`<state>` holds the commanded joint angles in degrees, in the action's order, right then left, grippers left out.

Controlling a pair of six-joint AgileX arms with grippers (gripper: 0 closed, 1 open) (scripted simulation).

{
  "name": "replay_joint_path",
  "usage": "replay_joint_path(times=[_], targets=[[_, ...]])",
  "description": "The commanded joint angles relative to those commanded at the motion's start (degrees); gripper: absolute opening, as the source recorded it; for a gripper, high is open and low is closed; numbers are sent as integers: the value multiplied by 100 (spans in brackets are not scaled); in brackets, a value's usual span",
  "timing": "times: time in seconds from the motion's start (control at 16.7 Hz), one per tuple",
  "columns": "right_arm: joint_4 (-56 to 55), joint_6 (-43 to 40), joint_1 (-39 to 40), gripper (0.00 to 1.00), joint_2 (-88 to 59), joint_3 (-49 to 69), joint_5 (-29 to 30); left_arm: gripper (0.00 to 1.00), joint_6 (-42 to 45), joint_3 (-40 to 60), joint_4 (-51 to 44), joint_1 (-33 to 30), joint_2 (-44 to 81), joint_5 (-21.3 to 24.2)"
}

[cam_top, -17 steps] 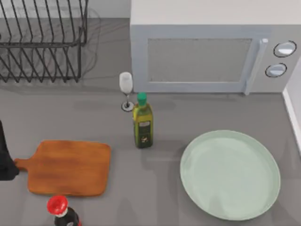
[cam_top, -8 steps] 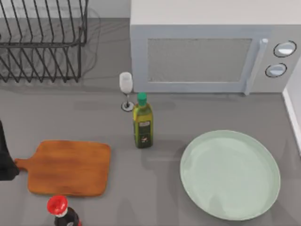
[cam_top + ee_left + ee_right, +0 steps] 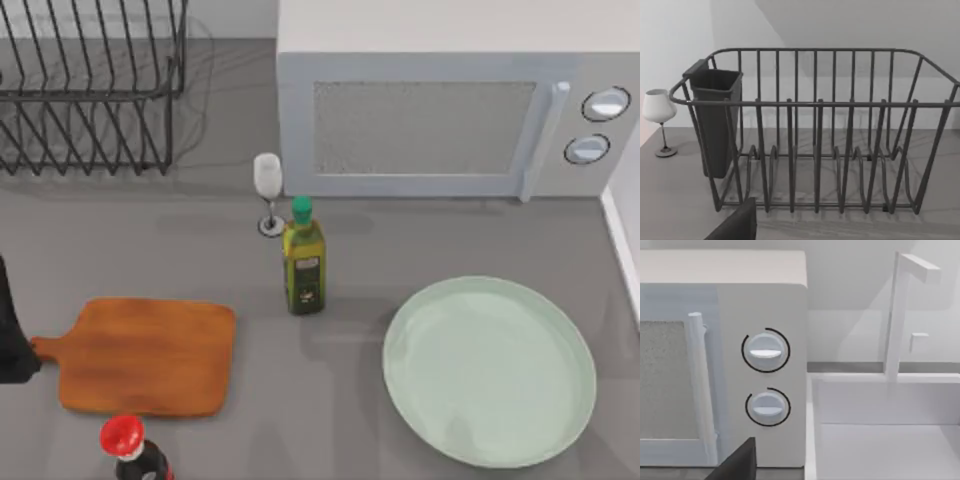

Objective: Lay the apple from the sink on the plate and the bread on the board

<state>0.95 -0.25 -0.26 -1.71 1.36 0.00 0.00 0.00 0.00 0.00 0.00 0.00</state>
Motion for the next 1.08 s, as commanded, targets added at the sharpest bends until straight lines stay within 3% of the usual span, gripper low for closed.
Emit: replay_joint_path(times=[0.3, 1.08], targets=[[742, -194, -206, 100, -1441, 1078, 1, 100, 0, 0, 0, 0, 0, 0], [4008, -1047, -1115, 100, -8039, 5815, 6, 100, 0, 0, 0, 0, 0, 0]])
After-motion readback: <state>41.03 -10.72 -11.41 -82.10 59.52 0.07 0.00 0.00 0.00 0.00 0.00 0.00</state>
